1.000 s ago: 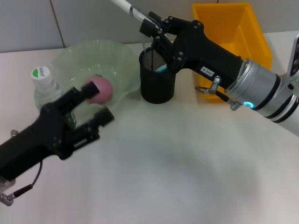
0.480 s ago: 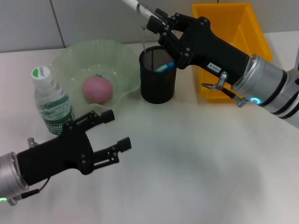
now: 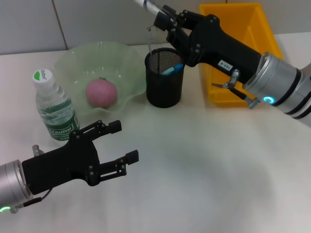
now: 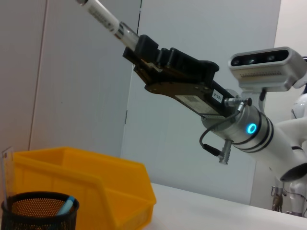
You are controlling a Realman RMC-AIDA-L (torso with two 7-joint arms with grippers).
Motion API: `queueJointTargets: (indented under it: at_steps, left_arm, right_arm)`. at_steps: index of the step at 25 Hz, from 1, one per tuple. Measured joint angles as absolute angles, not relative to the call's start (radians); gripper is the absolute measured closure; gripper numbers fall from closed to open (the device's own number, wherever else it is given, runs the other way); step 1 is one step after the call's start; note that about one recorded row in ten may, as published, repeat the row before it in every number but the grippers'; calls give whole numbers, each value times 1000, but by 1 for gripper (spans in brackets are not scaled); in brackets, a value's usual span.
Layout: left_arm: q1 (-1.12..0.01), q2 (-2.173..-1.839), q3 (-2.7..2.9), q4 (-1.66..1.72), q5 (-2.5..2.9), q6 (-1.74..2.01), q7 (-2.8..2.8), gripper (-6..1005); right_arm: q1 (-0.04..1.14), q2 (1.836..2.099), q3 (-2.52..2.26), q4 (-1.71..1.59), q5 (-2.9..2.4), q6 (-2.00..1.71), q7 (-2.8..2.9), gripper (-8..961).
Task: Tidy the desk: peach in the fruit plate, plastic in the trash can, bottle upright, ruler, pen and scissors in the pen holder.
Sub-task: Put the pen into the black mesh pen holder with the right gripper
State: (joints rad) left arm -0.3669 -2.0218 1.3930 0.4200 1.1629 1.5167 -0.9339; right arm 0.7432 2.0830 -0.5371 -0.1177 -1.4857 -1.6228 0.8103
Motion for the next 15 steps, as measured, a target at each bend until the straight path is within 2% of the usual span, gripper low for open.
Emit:
queueJointTargets:
  at_steps: [15]
  left_arm:
    - [-372,-2031,1395,441,1213,1517,-927,167]
  right_arm:
    - [711,2077,-641,-368,-1492,-1599,1179,802]
